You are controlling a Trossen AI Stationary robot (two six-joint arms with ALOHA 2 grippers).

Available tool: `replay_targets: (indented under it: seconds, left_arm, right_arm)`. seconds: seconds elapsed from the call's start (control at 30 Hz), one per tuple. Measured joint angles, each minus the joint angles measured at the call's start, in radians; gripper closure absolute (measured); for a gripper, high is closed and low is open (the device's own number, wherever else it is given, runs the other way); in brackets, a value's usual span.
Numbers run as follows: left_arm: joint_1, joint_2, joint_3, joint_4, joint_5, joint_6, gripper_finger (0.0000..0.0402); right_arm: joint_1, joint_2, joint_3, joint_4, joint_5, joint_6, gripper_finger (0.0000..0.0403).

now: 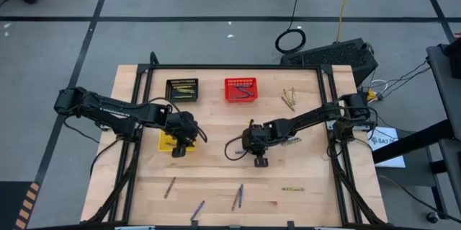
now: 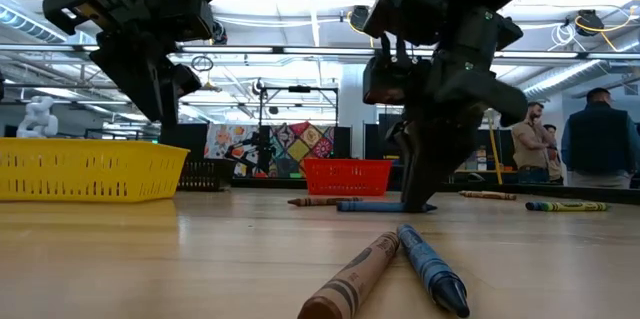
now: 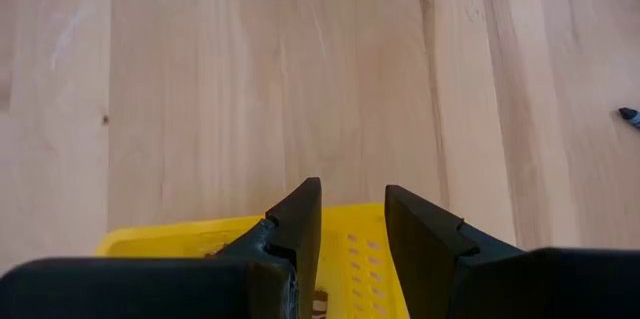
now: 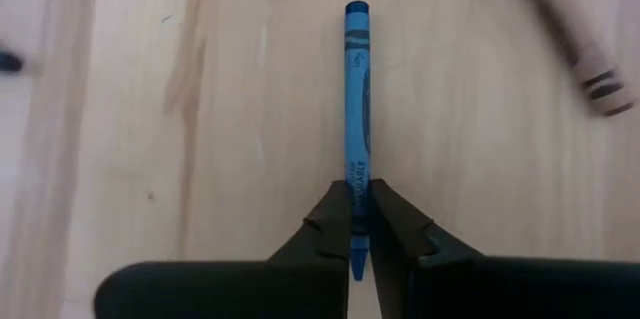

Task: Sort crayons
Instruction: Put the blue crayon into the red basket

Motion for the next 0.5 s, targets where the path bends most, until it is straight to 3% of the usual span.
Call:
replay_targets:
  seconds: [0.17,0.33,0.5]
  left_arm:
    - [0.000,0.000,0.000,-0.001,-0.054,0.000,0.0288]
    - [0.000,0.001,0.000,-0.002,-0.078,0.000,0.0288]
    - [0.000,0.001,0.000,-0.002,-0.078,0.000,0.0288]
  right_arm:
    - [-0.009,-0.040,0.029,-0.046,-0.034,-0.001,0.0402]
    - [-0.039,-0.081,0.079,-0.063,0.101,-0.042,0.0402]
    - [-0.105,-0.107,0.121,-0.065,0.138,-0.123,0.0402]
